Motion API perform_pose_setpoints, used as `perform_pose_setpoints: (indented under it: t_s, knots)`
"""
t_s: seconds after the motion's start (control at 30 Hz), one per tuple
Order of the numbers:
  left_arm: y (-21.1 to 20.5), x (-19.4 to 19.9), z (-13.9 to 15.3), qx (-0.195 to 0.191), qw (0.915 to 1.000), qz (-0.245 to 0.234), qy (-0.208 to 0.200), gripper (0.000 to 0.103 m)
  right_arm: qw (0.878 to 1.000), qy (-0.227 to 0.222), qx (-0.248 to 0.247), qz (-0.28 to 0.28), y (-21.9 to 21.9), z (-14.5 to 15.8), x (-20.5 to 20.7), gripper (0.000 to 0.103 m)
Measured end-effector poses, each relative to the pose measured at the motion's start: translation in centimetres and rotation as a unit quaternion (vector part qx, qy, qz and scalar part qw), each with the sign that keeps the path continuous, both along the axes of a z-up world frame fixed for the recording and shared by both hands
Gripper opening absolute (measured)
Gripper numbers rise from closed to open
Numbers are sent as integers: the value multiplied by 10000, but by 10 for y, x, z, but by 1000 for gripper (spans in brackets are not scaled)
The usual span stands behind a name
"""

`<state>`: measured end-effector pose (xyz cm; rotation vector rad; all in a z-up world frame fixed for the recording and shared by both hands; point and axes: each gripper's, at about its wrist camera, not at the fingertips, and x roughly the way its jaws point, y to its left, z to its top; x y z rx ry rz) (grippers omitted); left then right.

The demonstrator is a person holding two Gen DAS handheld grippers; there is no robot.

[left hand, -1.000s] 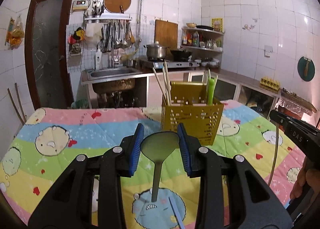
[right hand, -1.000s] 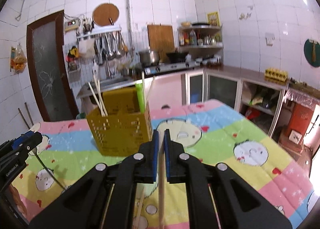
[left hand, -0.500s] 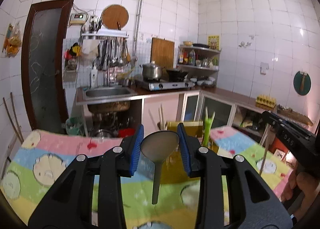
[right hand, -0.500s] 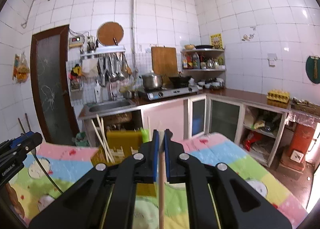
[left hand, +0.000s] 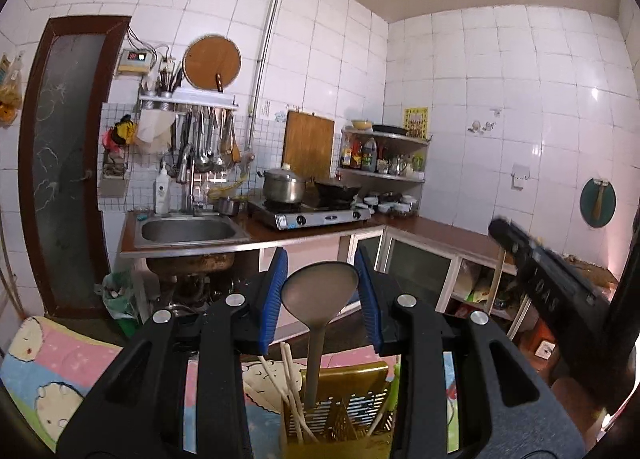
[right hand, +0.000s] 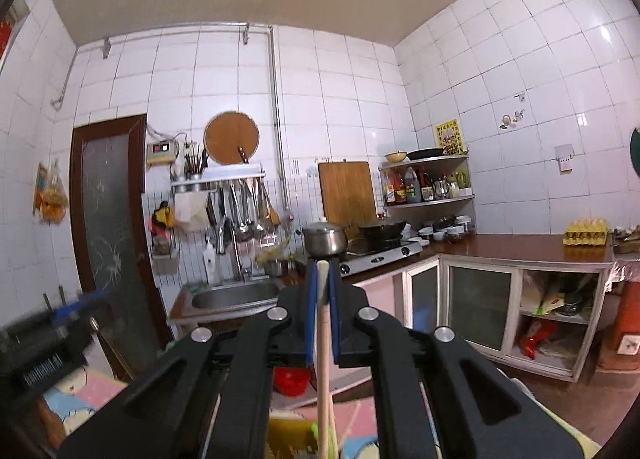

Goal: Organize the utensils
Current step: 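Lift the chopstick and grey spoon and carry both over the holder, then drop the chopstick and spoon into the holder and open both tools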

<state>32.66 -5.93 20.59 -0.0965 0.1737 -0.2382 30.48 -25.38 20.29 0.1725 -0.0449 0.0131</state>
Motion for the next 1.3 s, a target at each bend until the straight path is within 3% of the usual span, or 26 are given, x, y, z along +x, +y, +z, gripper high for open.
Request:
perform_pose_setpoints:
  t_s: [0.2,0.33,0.5,0.57,0.6,0.63,0.7,0.77,0.93,1.07,1.3]
  knots:
    - [-2,42,-61,9,9983,-23,587,33,9999,82,-114,97,12,-40,30,6]
    - [3,52,-94,47,9957,31,927,33,9985,498,-187,162,14,-72,43,6]
    - [13,53,-106,-2,9913,10,1318,35,9935,1076,-303,197,13,-95,47,8]
    - [20,49,-98,-93,9902,45,1393,59,9911,1279,-335,121,8,-93,45,19]
    - [25,43,-91,-157,9901,97,1393,66,9902,1363,-290,68,4,-90,41,49]
    - [29,39,-85,-192,9900,144,1390,75,9902,1379,-230,4,-1,-86,35,64]
    - [36,26,-69,-193,9903,206,1362,78,9882,1506,-240,-107,-7,-77,25,63]
    - [40,15,-58,-123,9897,276,1397,90,9843,1751,-195,-150,-13,-74,14,63]
    - [51,-21,-52,-89,9882,336,1492,98,9756,2162,-302,-253,-17,-85,-21,64]
    - [56,-39,-68,44,9845,427,1703,98,9662,2552,-302,-213,-14,-110,-47,64]
    - [61,-64,-136,136,9670,488,2498,98,9494,3120,-345,-79,3,-180,-76,64]
